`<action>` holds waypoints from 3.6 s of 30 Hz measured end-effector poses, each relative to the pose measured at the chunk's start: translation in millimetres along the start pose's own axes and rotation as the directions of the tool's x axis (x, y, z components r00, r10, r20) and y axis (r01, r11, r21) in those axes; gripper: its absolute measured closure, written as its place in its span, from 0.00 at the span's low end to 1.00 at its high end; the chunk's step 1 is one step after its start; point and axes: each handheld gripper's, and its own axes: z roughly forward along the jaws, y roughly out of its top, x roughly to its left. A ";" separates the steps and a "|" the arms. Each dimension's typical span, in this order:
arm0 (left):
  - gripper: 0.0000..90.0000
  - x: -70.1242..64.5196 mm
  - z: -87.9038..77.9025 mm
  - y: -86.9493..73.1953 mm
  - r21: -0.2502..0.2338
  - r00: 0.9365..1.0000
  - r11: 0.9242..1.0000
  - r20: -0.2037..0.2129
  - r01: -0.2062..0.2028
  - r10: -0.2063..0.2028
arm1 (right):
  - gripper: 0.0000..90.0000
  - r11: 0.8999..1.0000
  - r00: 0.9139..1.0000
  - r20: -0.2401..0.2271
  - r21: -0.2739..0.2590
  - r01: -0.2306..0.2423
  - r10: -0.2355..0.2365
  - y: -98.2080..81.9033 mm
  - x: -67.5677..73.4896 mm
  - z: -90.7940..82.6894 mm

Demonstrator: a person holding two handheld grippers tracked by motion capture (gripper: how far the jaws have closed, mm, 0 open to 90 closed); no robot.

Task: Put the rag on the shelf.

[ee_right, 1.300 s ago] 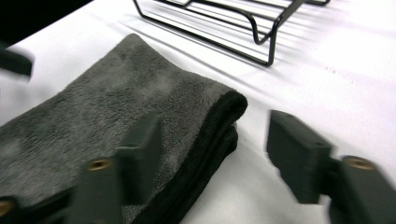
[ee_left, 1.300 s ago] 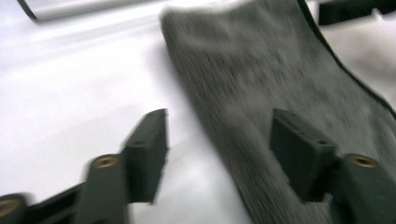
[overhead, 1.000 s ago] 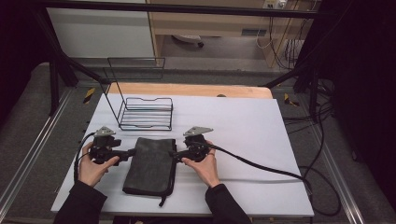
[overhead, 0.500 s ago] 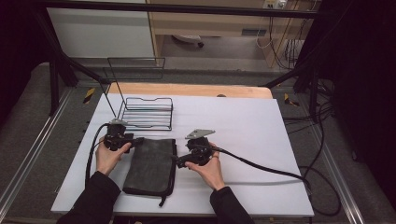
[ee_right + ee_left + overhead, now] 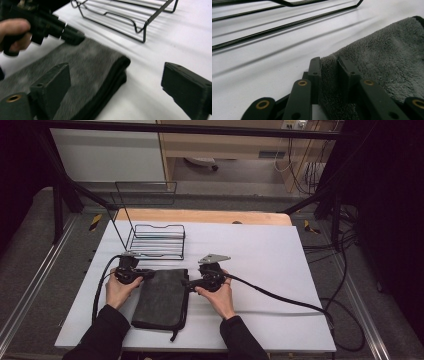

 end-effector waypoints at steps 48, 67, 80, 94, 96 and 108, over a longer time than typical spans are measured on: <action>0.89 3.0 -12.7 -1.2 -0.043 1.000 0.999 0.027 -0.009 0.010 | 0.89 0.985 0.993 -0.018 0.133 -0.112 0.116 7.1 -7.6 39.6; 0.89 -9.4 -59.6 1.6 -0.185 0.997 0.982 0.063 -0.038 0.051 | 0.89 0.998 0.996 -0.072 -0.019 -0.063 0.061 24.2 8.9 6.6; 0.89 -23.1 -85.5 7.5 -0.274 0.995 0.960 0.059 -0.061 0.080 | 0.89 0.994 0.998 -0.062 -0.105 0.001 -0.008 39.1 18.7 -16.6; 0.89 -39.1 -123.2 14.5 -0.401 0.993 0.912 0.040 -0.082 0.107 | 0.89 0.975 0.995 -0.057 -0.212 0.062 -0.076 64.7 35.5 -45.8; 0.89 -41.0 -127.3 15.0 -0.418 0.993 0.905 0.036 -0.084 0.109 | 0.89 0.972 0.995 -0.058 -0.225 0.067 -0.082 67.4 37.4 -49.0; 0.89 -43.6 -141.2 19.5 -0.488 0.994 0.868 0.007 -0.091 0.108 | 0.89 0.952 0.990 -0.049 -0.285 0.110 -0.129 82.0 47.4 -59.6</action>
